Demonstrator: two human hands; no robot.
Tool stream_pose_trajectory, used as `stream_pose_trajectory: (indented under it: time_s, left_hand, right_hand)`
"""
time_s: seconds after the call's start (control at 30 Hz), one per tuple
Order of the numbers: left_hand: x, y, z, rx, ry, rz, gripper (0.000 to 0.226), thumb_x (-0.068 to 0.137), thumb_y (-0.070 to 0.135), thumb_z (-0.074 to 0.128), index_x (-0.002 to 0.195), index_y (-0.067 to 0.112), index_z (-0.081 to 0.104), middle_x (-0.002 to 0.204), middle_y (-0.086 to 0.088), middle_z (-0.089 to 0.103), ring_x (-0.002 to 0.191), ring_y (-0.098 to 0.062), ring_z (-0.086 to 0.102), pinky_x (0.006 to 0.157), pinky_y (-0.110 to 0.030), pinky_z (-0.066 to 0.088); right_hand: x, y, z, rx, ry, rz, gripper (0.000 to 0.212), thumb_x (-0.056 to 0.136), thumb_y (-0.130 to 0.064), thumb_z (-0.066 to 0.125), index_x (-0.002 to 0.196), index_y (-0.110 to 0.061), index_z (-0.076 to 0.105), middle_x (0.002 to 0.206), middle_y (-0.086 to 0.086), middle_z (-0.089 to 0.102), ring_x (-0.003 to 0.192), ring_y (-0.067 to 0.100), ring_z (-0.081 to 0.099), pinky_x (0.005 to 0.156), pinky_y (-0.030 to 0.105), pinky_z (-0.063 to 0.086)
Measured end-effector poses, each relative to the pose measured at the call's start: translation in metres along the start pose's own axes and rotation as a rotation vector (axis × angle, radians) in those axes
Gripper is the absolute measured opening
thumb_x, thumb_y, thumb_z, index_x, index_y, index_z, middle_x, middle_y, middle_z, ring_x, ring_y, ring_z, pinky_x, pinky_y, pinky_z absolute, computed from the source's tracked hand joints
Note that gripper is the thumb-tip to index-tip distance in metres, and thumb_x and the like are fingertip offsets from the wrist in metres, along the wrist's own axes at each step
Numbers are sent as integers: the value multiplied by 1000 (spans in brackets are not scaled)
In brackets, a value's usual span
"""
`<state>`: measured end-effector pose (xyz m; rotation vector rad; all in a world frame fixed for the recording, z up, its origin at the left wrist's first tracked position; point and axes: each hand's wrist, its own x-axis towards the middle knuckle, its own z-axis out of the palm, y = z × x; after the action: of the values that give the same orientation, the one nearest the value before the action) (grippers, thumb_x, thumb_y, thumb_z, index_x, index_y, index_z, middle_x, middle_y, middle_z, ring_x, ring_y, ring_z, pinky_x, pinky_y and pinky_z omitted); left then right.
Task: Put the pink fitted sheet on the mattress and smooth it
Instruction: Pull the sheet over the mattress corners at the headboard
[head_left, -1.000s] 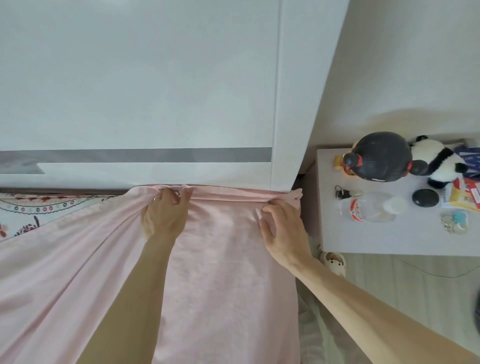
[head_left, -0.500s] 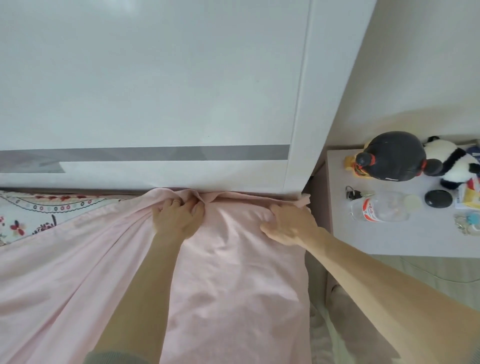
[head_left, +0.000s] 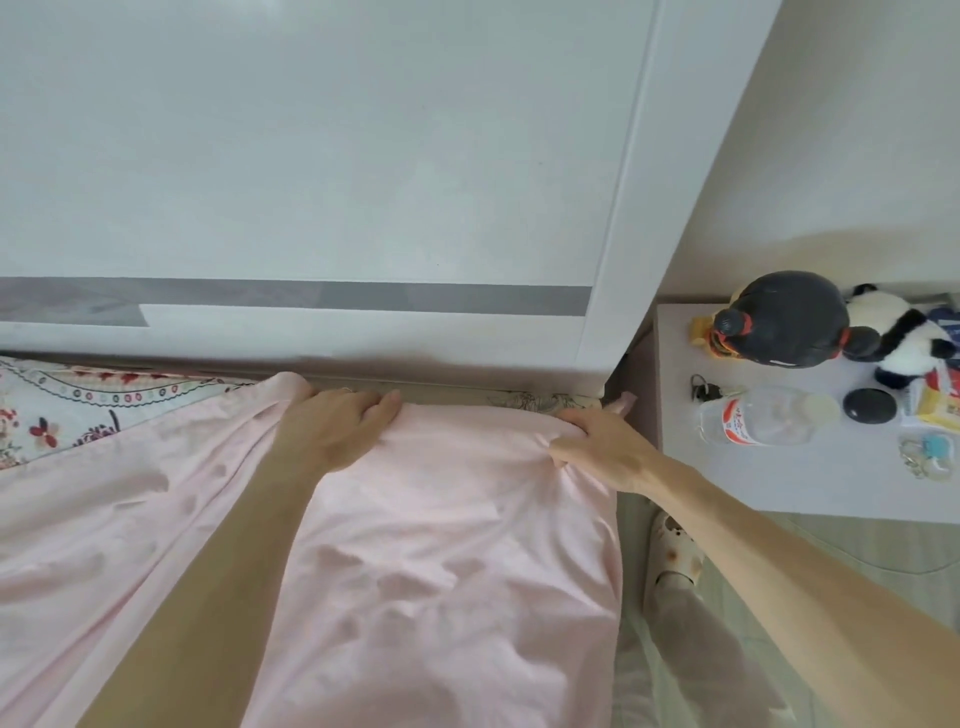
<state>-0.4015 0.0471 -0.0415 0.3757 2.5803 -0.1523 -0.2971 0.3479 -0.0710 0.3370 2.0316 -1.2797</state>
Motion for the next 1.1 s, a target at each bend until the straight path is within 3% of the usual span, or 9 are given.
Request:
stream_pose_trajectory:
  time_s: [0.07, 0.17, 0.23, 0.4, 0.6, 0.77, 0.87, 0.97, 1.1]
  left_hand:
    - [5, -1, 3, 6, -36, -48, 58, 99, 56, 16, 93, 30, 68, 93, 2, 67, 112, -24, 55, 96, -36, 33]
    - [18, -3, 16, 96, 81, -110, 55, 100, 50, 17, 107, 31, 68, 112, -3, 68, 117, -27, 54, 102, -43, 31]
    - [21, 0, 27, 102, 187, -137, 51, 98, 43, 20, 100, 22, 67, 103, -8, 69, 103, -32, 60, 94, -47, 39]
    - [-6, 40, 70, -132, 463, -74, 42, 89, 38, 45, 121, 16, 61, 129, -11, 61, 116, -33, 55, 100, -47, 38]
    - [0, 94, 88, -117, 399, 104, 61, 90, 53, 44, 140, 19, 50, 143, -2, 52, 135, -24, 43, 114, -49, 29]
    - [35, 101, 79, -65, 220, 133, 66, 86, 67, 27, 121, 23, 60, 119, 1, 63, 117, -25, 54, 114, -44, 26]
    - [40, 98, 81, -31, 280, 183, 53, 89, 62, 32, 102, 22, 65, 97, -1, 68, 100, -27, 62, 107, -44, 36]
    - [31, 105, 82, -24, 512, 170, 39, 99, 48, 42, 85, 19, 64, 73, 0, 61, 75, -29, 61, 93, -42, 43]
    - [31, 116, 76, -23, 703, 63, 32, 99, 43, 49, 86, 18, 64, 75, -1, 61, 77, -29, 57, 94, -44, 43]
  right_hand:
    - [1, 4, -2, -45, 53, -22, 17, 66, -39, 52, 69, -25, 62, 69, -7, 62, 85, 19, 60, 94, 47, 42]
    - [10, 13, -6, -175, 158, -33, 17, 76, -39, 52, 78, -24, 60, 74, -4, 65, 77, 21, 62, 67, 37, 45]
    - [19, 25, -8, -313, 230, 5, 18, 85, -44, 50, 85, -27, 57, 76, -7, 64, 74, 18, 61, 61, 32, 44]
    - [30, 51, 1, -415, 377, 52, 41, 93, -62, 44, 103, -24, 55, 81, -7, 64, 74, 18, 61, 77, 37, 53]
    - [30, 69, 17, -308, 465, 134, 58, 89, -76, 37, 85, -20, 52, 80, -5, 59, 79, 19, 57, 76, 40, 47]
    - [24, 72, 7, 32, 225, 139, 55, 89, -72, 39, 98, -20, 54, 99, -9, 57, 87, 16, 58, 81, 37, 39]
    - [26, 81, -1, -82, 177, 158, 40, 86, -52, 35, 99, -20, 56, 104, -7, 61, 96, 25, 60, 94, 45, 38]
    - [31, 88, -9, -190, 358, 120, 23, 99, -23, 36, 105, -17, 58, 94, 2, 65, 93, 27, 58, 92, 46, 44]
    - [44, 90, -14, -218, 488, 70, 28, 96, -5, 45, 119, -14, 57, 99, 2, 59, 102, 27, 54, 91, 47, 47]
